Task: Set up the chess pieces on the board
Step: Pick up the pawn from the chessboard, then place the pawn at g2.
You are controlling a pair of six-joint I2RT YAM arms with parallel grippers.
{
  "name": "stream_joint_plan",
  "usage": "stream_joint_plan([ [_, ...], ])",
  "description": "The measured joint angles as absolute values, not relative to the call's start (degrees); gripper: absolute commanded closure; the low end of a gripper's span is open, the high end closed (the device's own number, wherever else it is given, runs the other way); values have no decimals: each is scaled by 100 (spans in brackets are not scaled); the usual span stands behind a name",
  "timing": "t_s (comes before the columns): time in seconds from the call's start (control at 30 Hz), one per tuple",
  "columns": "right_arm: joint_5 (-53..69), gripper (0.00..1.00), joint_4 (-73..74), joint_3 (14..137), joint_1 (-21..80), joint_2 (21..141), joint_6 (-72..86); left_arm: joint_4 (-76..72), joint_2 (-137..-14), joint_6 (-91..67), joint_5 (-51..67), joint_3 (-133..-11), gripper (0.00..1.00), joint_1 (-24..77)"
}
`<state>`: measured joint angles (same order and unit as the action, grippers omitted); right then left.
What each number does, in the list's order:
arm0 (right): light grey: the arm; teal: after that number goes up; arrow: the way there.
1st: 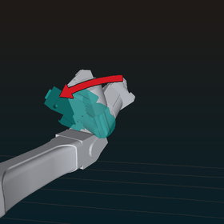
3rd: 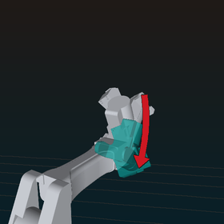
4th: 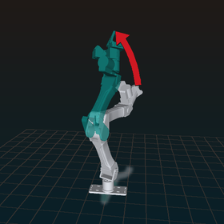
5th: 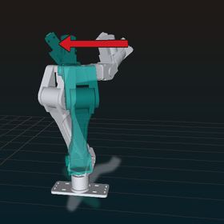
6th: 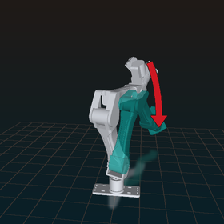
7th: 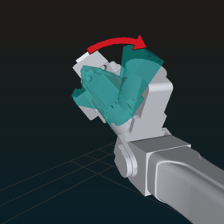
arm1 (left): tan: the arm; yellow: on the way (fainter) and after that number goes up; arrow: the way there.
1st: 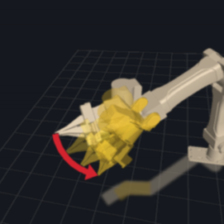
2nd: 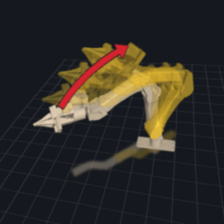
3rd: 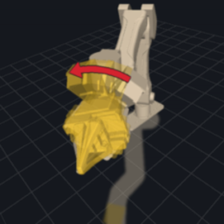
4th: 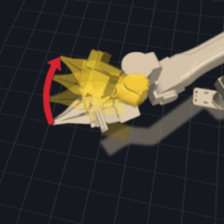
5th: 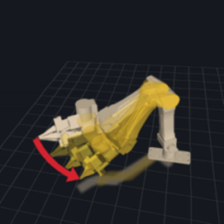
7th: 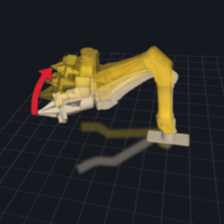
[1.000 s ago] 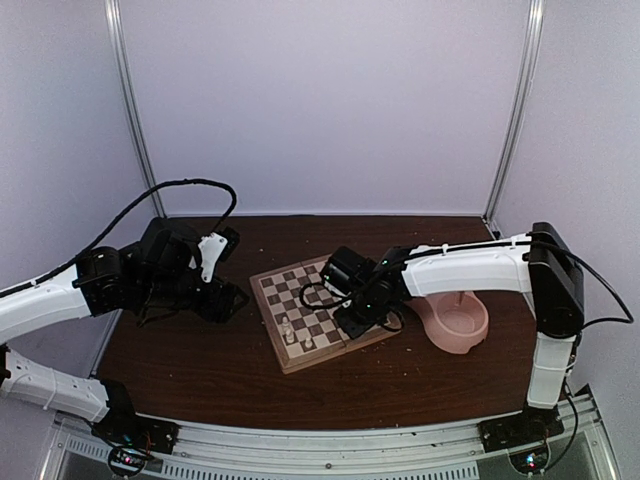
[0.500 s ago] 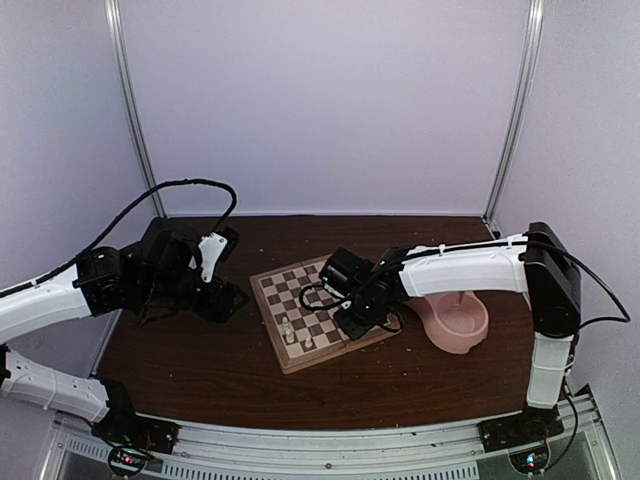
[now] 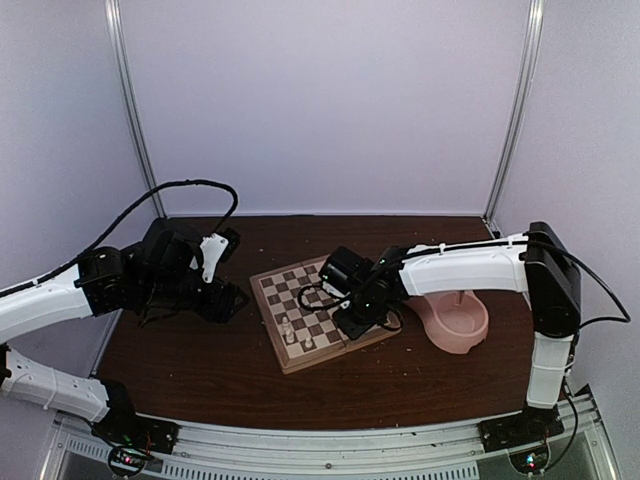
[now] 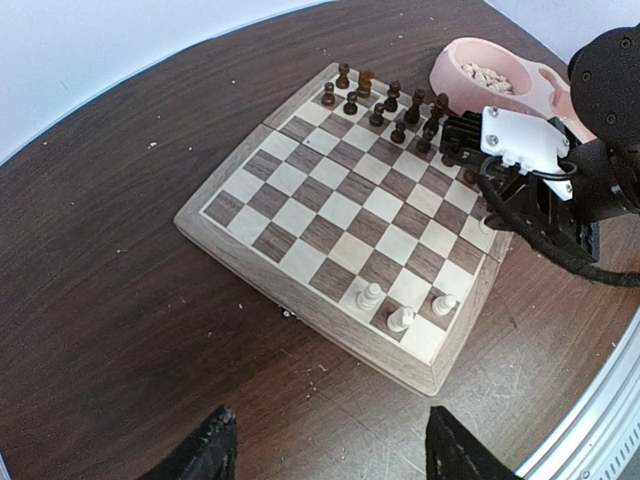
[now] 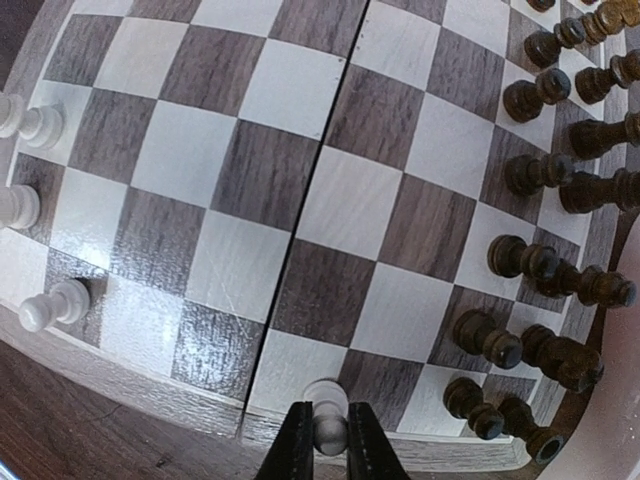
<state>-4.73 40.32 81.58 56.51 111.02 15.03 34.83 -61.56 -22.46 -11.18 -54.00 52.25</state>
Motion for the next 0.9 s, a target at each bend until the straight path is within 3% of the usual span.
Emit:
stream_joint_plan([
  [0.9,755,88,3245,9325,5867,11701,1055,3732,-5929,-2397,-1592,-5400,32,5225],
])
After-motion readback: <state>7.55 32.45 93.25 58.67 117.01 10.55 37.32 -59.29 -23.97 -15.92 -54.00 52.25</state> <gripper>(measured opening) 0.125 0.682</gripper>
